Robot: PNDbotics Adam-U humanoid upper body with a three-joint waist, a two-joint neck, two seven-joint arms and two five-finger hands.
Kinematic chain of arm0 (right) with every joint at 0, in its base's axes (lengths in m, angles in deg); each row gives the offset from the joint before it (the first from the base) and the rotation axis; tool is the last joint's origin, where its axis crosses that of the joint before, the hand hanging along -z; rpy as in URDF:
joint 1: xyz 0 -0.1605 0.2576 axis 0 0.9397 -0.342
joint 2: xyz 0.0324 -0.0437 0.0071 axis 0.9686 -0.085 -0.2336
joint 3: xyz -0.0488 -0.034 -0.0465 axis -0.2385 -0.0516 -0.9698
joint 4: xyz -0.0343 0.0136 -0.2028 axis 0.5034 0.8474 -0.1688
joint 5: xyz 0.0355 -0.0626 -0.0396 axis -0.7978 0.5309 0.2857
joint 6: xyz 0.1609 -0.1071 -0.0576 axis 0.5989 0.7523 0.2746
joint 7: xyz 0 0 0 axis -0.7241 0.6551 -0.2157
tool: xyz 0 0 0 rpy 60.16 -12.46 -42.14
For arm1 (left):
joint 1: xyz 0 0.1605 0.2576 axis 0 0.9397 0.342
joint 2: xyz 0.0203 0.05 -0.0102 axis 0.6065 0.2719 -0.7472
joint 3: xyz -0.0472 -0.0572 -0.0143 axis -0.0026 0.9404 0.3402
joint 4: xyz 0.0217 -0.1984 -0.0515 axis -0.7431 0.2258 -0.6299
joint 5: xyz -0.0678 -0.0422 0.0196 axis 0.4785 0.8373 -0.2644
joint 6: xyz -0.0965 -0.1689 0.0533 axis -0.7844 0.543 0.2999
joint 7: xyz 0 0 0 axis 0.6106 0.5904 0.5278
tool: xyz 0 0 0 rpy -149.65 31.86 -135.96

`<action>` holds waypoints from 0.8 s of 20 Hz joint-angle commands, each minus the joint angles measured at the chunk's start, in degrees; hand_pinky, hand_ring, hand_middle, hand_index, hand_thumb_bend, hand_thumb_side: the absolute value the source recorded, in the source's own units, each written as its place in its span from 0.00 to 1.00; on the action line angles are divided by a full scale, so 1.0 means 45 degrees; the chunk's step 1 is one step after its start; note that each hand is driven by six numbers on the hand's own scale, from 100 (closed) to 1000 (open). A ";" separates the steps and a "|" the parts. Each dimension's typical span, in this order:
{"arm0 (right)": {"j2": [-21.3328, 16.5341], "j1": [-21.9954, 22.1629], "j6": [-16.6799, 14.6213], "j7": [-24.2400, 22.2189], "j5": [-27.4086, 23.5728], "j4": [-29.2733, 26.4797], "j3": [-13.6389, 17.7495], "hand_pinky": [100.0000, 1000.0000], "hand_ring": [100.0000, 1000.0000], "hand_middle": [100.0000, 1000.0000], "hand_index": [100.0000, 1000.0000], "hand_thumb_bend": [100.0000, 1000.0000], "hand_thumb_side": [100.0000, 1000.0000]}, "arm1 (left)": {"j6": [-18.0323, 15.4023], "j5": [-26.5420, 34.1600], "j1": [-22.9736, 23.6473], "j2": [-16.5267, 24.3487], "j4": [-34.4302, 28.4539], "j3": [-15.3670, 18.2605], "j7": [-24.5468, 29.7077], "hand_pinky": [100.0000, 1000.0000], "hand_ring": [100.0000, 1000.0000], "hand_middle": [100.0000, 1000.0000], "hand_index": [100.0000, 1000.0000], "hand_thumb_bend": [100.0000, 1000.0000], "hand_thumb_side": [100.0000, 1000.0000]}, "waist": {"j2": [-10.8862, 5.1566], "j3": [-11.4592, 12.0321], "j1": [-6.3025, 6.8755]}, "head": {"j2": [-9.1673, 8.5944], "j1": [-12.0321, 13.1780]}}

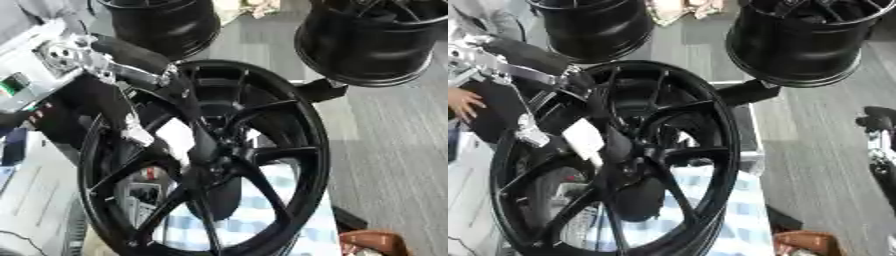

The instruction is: Pull the pin out of the wheel hub.

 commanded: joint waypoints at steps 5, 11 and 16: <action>-0.0077 -0.0127 -0.0021 0.0102 -0.0095 -0.0227 0.0096 0.87 0.71 0.54 0.69 0.00 0.61 | -0.1164 -0.0293 -0.0027 0.0023 0.0530 -0.0143 0.0853 0.79 0.72 0.66 0.83 0.40 0.62 | -0.0159 -0.0051 -0.0026 | 0.0060 0.0130; -0.0058 -0.0137 -0.0032 0.0201 -0.0135 -0.0227 0.0125 0.87 0.71 0.54 0.69 0.00 0.61 | -0.1345 -0.0534 0.0130 -0.0075 0.0870 -0.0251 0.0853 0.76 0.69 0.62 0.84 0.40 0.62 | -0.0199 -0.0107 -0.0020 | 0.0060 0.0222; -0.0042 -0.0140 -0.0050 0.0260 -0.0159 -0.0227 0.0137 0.87 0.71 0.54 0.69 0.00 0.61 | -0.1537 -0.0807 0.0281 -0.0127 0.1204 -0.0317 0.0853 0.76 0.69 0.63 0.83 0.39 0.58 | -0.0192 -0.0130 -0.0023 | 0.0060 0.0273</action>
